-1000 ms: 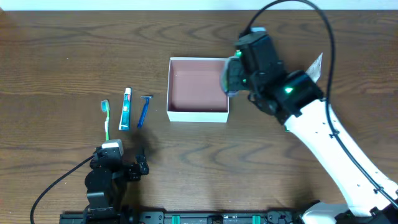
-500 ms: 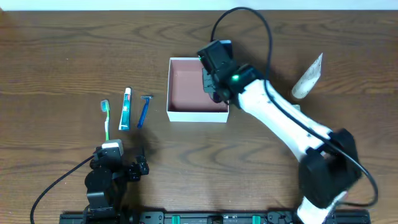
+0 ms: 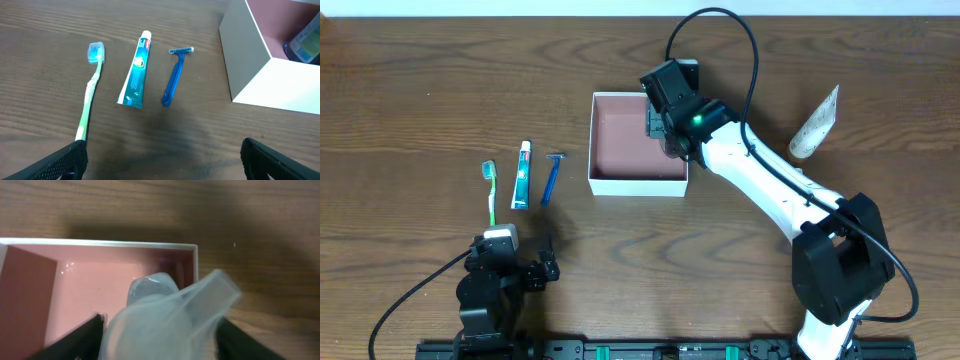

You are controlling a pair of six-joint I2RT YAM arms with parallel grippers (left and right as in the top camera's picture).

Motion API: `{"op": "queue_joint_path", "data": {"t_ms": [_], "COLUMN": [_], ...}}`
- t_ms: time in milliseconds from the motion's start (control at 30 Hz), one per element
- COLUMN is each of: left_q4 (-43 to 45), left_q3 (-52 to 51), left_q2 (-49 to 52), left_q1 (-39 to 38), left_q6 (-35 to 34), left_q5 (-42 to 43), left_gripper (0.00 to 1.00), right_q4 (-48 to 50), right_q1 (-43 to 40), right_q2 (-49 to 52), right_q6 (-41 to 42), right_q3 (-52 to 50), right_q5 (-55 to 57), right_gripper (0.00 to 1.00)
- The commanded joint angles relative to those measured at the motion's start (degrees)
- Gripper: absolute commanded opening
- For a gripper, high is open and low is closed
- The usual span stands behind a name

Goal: Pack container
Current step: 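Carry the spray bottle into the white box and release it, then move the right gripper to the white lotion tube and grasp it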

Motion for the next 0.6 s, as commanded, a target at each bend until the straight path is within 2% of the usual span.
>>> {"op": "queue_joint_path", "data": {"t_ms": [0,133,333,567], "left_q4": [0.2,0.2,0.2,0.2], "left_q3": [-0.6,-0.6,-0.6,-0.6], "left_q2": [-0.4,-0.4,-0.4,-0.4], "left_q1": [-0.2,-0.2,-0.2,-0.2], "left_q6": [-0.1,-0.1,-0.1,-0.1], "left_q5": [0.8,0.8,0.8,0.8], "left_gripper": [0.98,0.98,0.98,0.98], "right_q4": [-0.6,-5.1,-14.4,-25.8], "right_q1": [0.0,0.2,-1.8,-13.9], "right_q2": [-2.3,-6.4,-18.1,-26.4], "right_q6": [-1.6,0.3,0.5,-4.2], "right_q3": [0.9,0.8,0.9,0.8], "right_q5": [-2.6,-3.7,-1.3,3.5], "right_gripper": [0.81,0.84,0.92,0.95]}}
